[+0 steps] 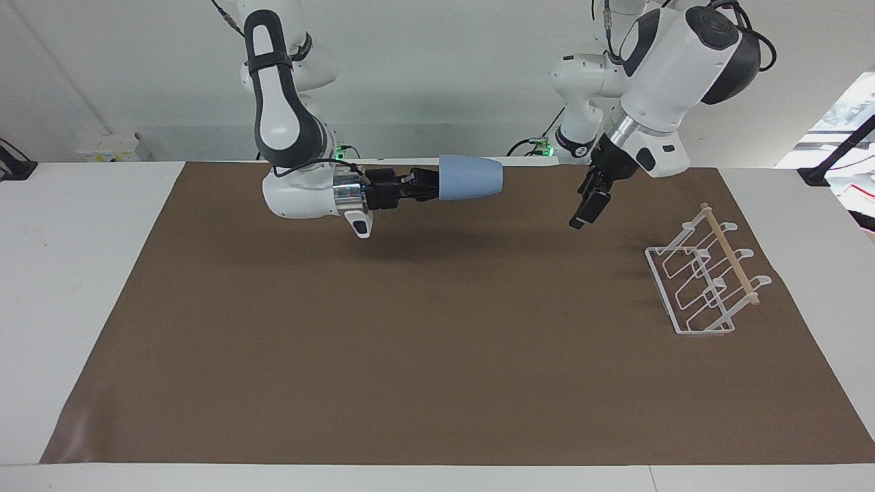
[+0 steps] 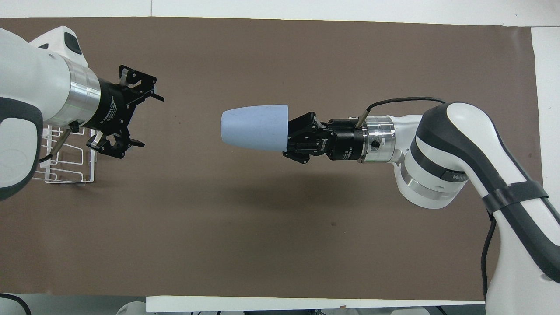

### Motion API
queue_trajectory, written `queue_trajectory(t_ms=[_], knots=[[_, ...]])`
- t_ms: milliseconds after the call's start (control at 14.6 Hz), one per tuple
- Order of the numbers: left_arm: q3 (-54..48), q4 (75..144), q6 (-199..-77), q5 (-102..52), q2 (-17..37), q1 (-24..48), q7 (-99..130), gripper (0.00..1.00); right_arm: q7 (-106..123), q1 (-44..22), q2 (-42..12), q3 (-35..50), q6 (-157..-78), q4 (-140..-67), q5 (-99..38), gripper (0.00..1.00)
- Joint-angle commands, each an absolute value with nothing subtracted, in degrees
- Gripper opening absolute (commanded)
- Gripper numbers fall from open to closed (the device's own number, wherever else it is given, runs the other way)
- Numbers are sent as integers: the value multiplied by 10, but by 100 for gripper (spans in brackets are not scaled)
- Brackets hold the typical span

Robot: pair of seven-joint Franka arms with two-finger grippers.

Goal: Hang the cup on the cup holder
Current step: 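Carry the cup toward the left gripper while the left gripper approaches, then close the left gripper on the cup's closed end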

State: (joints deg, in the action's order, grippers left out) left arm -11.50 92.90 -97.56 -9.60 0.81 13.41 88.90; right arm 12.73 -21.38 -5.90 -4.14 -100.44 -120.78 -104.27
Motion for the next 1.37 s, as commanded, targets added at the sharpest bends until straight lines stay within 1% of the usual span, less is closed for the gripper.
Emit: queue_trajectory(t_ms=[0,137,274,615,752,821,889,1026,1094,1299], knots=[[-108,843,-898,-66,48,207,1032,100,141,-214,-49,-40,-1019,-1219,-1056,0],[-108,833,-899,-53,51,245,1152,100,141,-214,-49,-40,-1019,-1219,-1056,0],[-109,835,-905,-51,51,267,1219,100,141,-214,-49,-40,-1020,-1219,-1056,0],[-108,834,-930,-40,53,268,1224,100,141,-214,-49,-39,-1020,-1219,-1056,0],[-112,821,-932,-21,61,272,1223,100,141,-222,-50,-40,-1020,-1219,-1056,0],[-112,794,-920,-21,74,279,1223,100,141,-222,-50,-40,-1027,-1219,-1056,0],[-111,756,-882,-20,90,287,1223,100,141,-224,-50,-40,-1034,-1219,-1056,0],[-107,646,-798,-18,142,314,1229,100,141,-235,-51,-40,-1045,-1219,-1056,0],[-105,621,-782,-9,155,325,1239,100,141,-235,-51,-40,-1046,-1219,-1056,0],[-110,636,-821,6,149,337,1257,100,141,-236,-51,-40,-1055,-1222,-1055,0]])
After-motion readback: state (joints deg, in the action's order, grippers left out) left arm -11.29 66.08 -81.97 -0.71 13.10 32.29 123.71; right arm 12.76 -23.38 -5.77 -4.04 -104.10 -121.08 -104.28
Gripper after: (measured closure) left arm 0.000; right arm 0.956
